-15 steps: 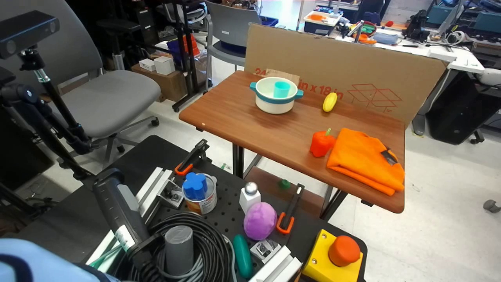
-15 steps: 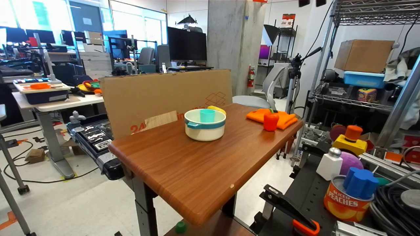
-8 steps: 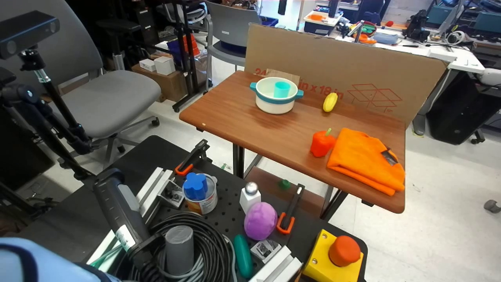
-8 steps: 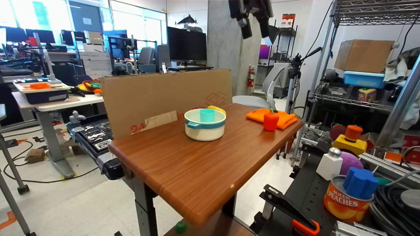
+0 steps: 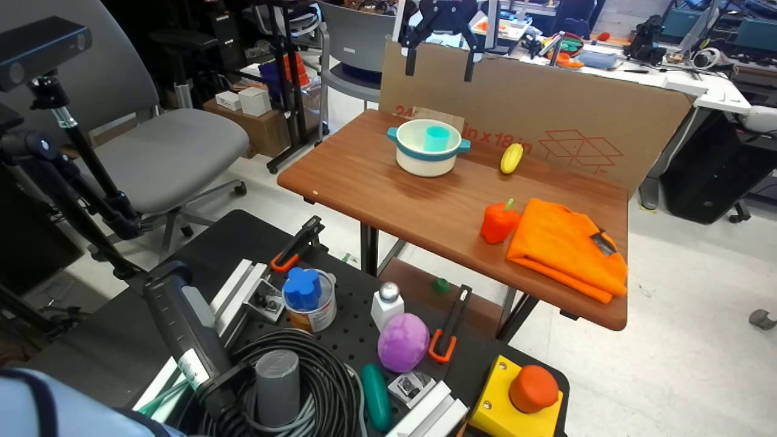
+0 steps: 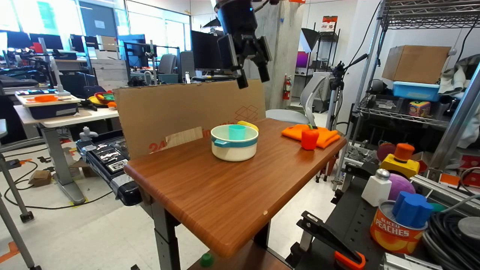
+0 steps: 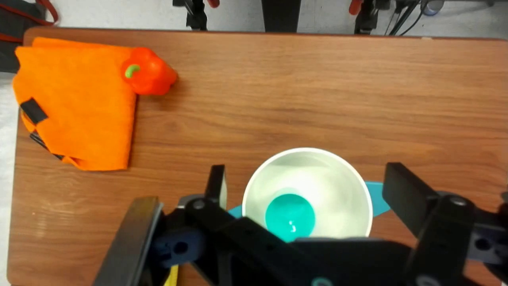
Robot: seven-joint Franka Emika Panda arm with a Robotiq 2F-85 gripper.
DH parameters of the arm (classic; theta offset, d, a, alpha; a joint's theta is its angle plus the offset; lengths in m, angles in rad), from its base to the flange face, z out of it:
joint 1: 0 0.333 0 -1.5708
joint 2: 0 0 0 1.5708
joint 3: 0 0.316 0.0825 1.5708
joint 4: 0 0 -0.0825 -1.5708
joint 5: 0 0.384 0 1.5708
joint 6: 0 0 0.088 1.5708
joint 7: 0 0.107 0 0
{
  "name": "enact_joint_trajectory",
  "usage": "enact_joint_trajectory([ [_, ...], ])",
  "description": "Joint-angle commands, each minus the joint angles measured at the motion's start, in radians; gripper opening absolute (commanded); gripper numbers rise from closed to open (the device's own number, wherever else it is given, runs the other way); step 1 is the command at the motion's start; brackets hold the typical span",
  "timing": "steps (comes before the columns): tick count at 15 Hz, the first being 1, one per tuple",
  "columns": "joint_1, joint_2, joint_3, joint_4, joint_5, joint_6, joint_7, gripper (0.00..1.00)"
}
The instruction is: Remove the cup from the white and green pot.
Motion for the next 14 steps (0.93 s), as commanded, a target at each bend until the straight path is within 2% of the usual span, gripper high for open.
enact_joint_trajectory([
  [1, -0.004, 0.05, 0.004, 0.014, 0.012, 0.132, -0.036, 1.0],
  [7, -0.001, 0.089, 0.001, -0.018, 0.002, 0.254, -0.068, 1.0],
  [14, 0.008, 0.09, 0.004, -0.077, -0.012, 0.285, -0.106, 1.0],
])
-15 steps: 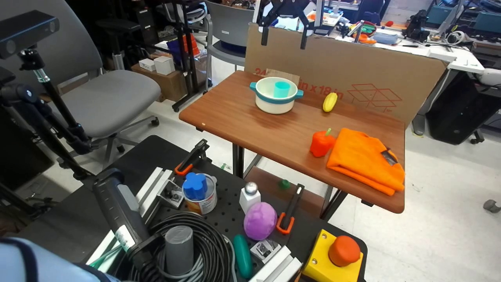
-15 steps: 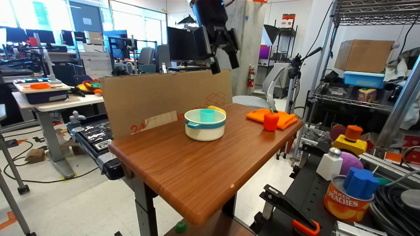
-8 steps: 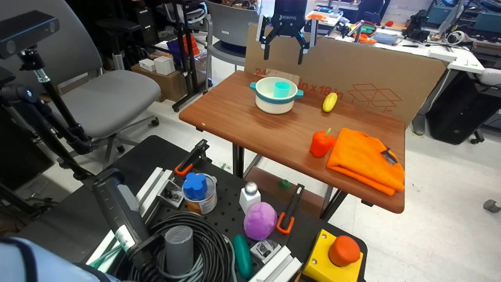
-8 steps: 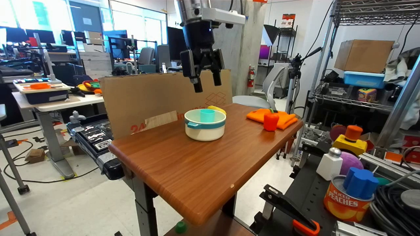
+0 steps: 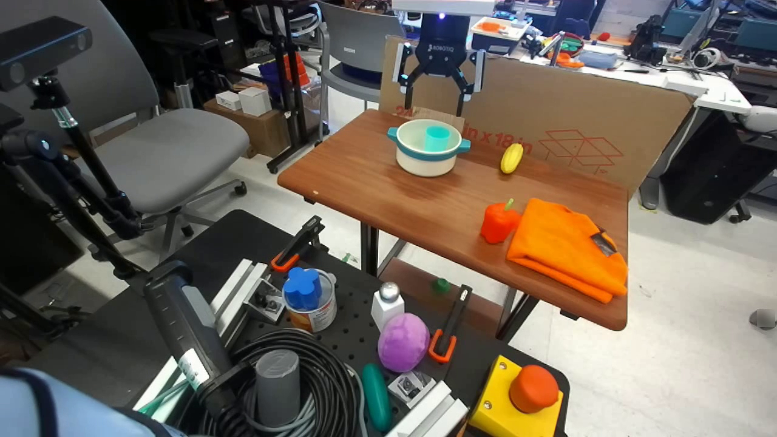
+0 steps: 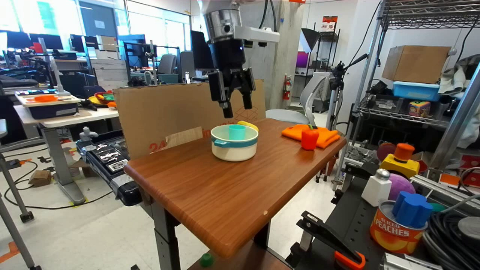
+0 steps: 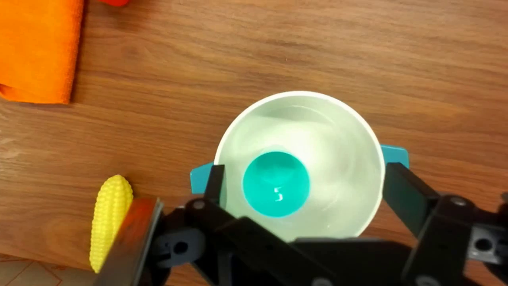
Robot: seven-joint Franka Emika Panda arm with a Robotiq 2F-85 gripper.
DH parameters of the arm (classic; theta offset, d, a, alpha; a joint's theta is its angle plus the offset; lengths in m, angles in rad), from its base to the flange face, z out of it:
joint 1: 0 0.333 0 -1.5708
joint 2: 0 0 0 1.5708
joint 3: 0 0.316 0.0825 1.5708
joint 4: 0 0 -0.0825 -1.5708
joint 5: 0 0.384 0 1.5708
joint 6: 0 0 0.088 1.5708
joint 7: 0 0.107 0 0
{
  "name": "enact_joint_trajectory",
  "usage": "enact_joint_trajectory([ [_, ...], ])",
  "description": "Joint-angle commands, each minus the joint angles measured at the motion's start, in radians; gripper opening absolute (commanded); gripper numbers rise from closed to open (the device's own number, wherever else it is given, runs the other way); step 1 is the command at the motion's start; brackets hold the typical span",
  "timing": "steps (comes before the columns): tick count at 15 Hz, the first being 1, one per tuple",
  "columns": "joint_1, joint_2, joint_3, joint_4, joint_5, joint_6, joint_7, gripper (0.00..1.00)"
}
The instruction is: Remove the cup from the white and green pot.
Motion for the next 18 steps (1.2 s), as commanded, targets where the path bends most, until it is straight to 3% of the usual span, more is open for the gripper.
enact_joint_trajectory([
  [1, 0.008, -0.005, 0.002, -0.036, -0.012, 0.026, -0.023, 1.0],
  [18, 0.037, 0.096, 0.01, 0.062, -0.008, -0.012, -0.022, 1.0],
])
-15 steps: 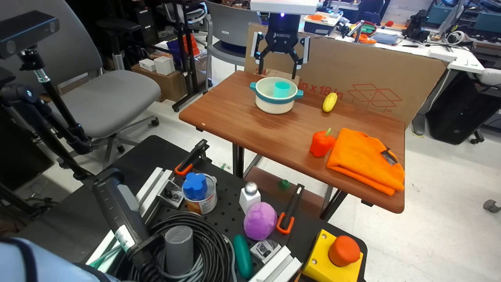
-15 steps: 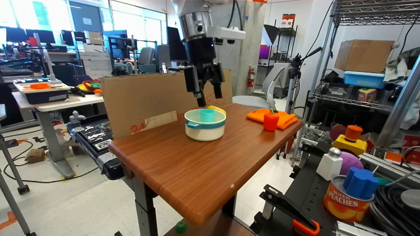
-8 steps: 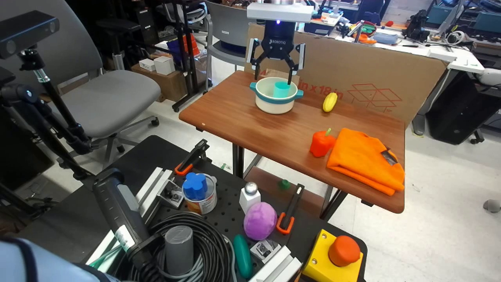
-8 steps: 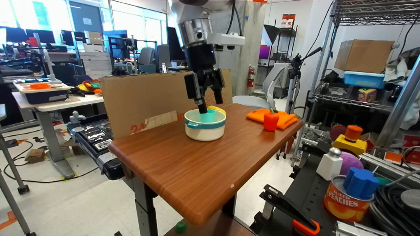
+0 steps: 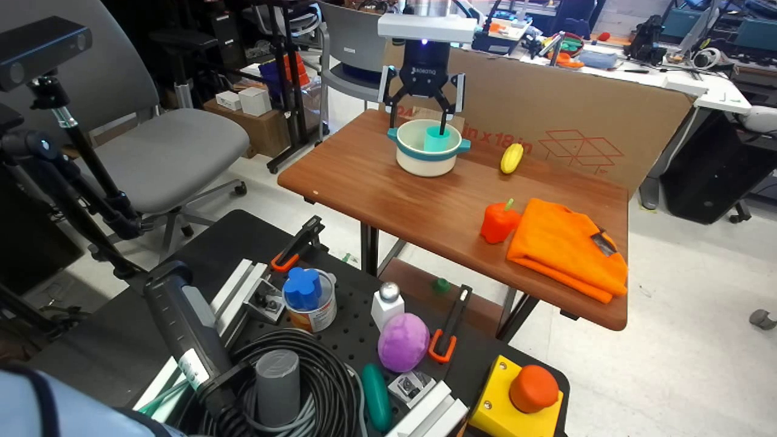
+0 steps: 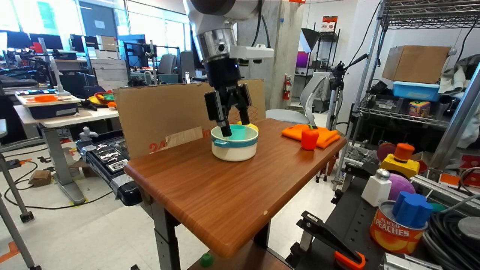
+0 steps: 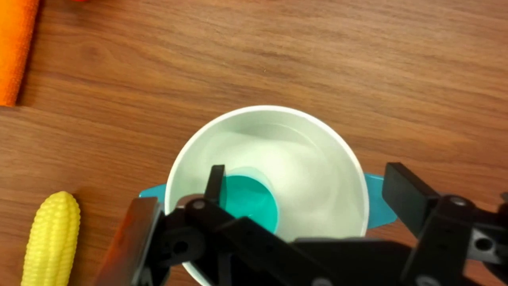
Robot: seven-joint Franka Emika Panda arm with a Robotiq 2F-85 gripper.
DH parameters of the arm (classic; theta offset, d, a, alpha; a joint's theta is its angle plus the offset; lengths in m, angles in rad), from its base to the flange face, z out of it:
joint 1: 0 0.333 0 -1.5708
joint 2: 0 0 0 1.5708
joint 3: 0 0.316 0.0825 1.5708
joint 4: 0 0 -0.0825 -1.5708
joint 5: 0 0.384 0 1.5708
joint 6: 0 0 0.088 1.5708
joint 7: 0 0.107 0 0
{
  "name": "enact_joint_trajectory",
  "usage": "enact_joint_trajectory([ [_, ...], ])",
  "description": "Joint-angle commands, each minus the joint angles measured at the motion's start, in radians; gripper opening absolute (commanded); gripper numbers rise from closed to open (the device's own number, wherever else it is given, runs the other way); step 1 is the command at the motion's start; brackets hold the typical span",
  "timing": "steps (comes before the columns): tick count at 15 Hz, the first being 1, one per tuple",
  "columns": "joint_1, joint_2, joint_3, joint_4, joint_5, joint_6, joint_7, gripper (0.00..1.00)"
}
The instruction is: Remove the cup from the white and green pot.
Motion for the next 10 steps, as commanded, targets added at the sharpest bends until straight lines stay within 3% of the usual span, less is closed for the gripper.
enact_joint_trajectory([
  [1, 0.009, 0.038, 0.003, 0.065, -0.003, -0.019, -0.004, 1.0],
  [2, 0.011, 0.046, 0.003, 0.077, -0.003, -0.024, -0.002, 0.91],
  [3, 0.012, 0.057, 0.003, 0.094, -0.001, -0.034, 0.002, 0.72],
  [10, 0.007, 0.11, -0.004, 0.173, 0.009, -0.06, 0.009, 0.18],
])
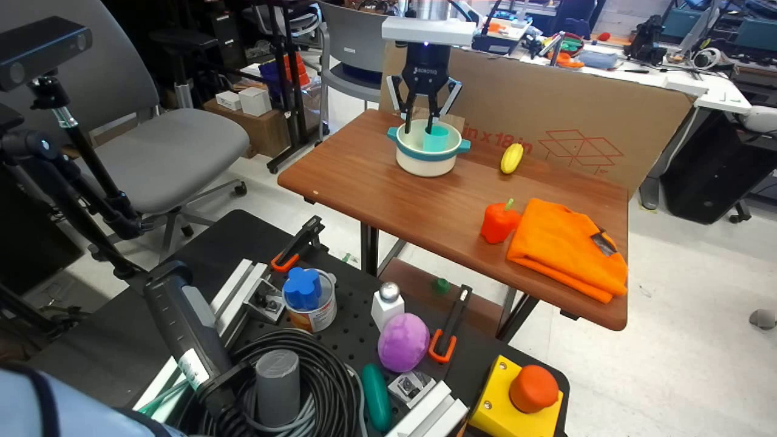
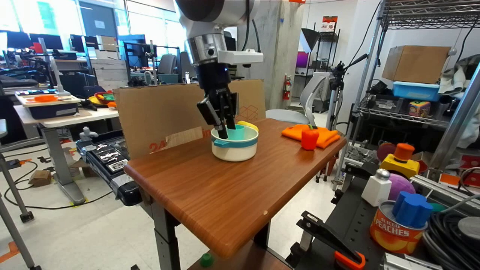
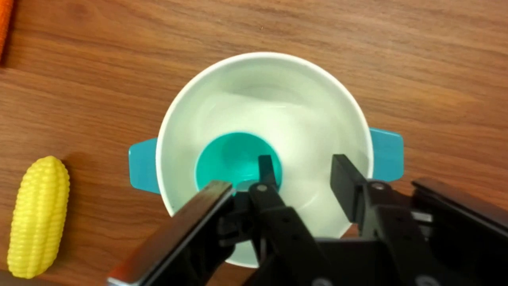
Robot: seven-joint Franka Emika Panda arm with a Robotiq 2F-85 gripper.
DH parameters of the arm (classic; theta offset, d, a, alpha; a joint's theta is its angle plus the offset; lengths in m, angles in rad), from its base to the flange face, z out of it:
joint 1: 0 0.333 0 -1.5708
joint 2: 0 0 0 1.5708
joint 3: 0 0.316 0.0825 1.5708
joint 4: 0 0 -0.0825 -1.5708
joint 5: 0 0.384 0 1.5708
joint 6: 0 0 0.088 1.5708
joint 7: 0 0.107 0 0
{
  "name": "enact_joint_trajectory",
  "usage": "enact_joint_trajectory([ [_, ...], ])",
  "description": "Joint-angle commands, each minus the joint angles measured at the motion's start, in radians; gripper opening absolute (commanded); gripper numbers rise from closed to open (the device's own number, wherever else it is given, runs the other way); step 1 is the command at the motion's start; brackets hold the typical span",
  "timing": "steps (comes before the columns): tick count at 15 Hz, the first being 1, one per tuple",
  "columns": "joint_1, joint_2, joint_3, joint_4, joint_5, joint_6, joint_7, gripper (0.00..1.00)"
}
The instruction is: Remove the cup from the white and green pot.
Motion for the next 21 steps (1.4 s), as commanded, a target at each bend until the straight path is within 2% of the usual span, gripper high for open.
enact_joint_trajectory([
  [1, -0.003, 0.029, -0.005, 0.067, 0.014, -0.056, 0.001, 0.12],
  [2, -0.006, 0.027, -0.004, 0.071, 0.019, -0.067, -0.002, 0.03],
  [3, -0.011, 0.016, -0.002, 0.069, 0.026, -0.08, -0.008, 0.0],
  [9, -0.05, -0.1, 0.024, 0.019, 0.093, -0.17, -0.086, 0.01],
  [15, -0.081, -0.282, 0.001, -0.144, 0.083, -0.175, -0.149, 0.01],
  [21, -0.078, -0.297, -0.009, -0.259, 0.048, -0.208, -0.122, 0.01],
])
